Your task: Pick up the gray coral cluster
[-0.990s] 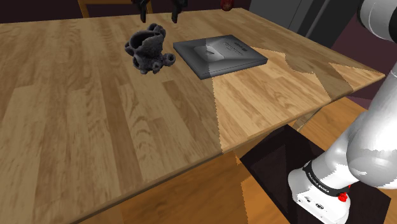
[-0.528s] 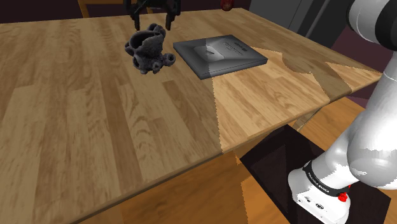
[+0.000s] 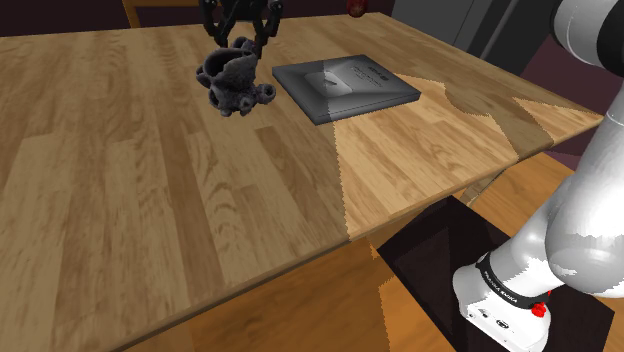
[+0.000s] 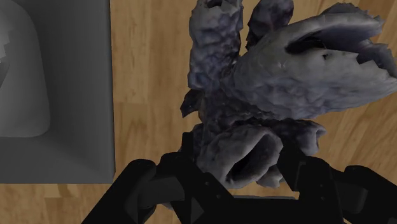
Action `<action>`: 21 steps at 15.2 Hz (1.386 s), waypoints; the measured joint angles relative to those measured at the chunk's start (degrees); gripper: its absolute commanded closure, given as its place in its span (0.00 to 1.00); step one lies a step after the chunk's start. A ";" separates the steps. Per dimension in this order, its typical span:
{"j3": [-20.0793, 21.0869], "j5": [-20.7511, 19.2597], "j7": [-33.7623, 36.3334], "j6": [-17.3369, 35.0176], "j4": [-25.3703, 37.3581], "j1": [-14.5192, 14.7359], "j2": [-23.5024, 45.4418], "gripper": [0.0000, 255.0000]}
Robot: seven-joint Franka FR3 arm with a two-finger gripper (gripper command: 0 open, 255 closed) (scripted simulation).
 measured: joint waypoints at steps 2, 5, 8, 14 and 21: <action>0.00 0.00 0.02 0.06 -0.05 0.00 -0.03 1.00; 0.00 -0.02 0.01 -0.01 0.08 0.02 0.06 1.00; -0.01 -0.35 -0.01 -2.33 3.21 0.36 1.15 1.00; 0.07 -1.30 0.37 -8.18 11.40 1.65 3.57 1.00; -0.26 -3.71 0.42 -17.85 27.82 4.81 10.37 1.00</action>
